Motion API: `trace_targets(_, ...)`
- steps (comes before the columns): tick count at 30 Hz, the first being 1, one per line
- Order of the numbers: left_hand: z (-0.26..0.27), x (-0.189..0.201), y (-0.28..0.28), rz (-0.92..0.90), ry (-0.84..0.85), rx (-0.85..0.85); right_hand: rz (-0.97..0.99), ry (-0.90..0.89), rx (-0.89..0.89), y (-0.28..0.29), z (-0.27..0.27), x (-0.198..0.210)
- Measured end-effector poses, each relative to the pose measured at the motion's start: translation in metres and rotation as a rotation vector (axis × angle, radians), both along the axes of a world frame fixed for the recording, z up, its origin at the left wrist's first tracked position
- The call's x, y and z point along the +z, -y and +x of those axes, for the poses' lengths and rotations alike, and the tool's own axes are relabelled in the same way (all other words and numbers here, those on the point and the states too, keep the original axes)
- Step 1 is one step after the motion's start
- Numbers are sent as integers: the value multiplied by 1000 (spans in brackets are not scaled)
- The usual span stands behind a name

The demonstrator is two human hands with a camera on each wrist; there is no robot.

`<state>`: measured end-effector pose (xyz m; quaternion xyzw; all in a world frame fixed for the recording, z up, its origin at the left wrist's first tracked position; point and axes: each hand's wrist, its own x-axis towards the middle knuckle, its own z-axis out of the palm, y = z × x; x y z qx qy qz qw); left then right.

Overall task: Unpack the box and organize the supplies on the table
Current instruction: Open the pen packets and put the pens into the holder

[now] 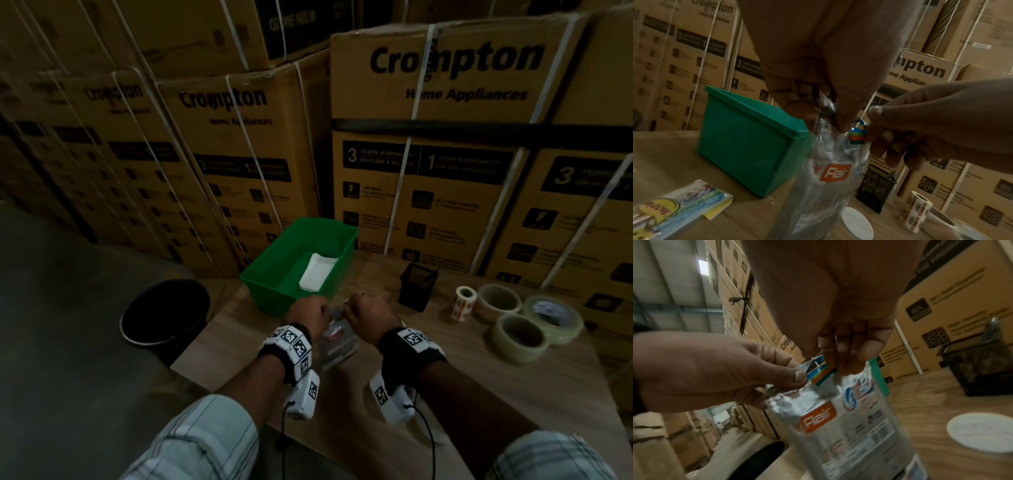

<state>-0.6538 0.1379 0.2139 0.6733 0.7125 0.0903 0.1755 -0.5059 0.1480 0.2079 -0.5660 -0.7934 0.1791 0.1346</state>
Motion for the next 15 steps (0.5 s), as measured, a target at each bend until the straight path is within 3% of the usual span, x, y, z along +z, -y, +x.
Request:
trace_targets(9, 2, -6, 5, -1, 77, 49, -165, -173, -109, -6, -5, -6)
trace_targets(15, -10, -7, -1, -28, 152, -6, -196, -130, -178, -19, -19, 0)
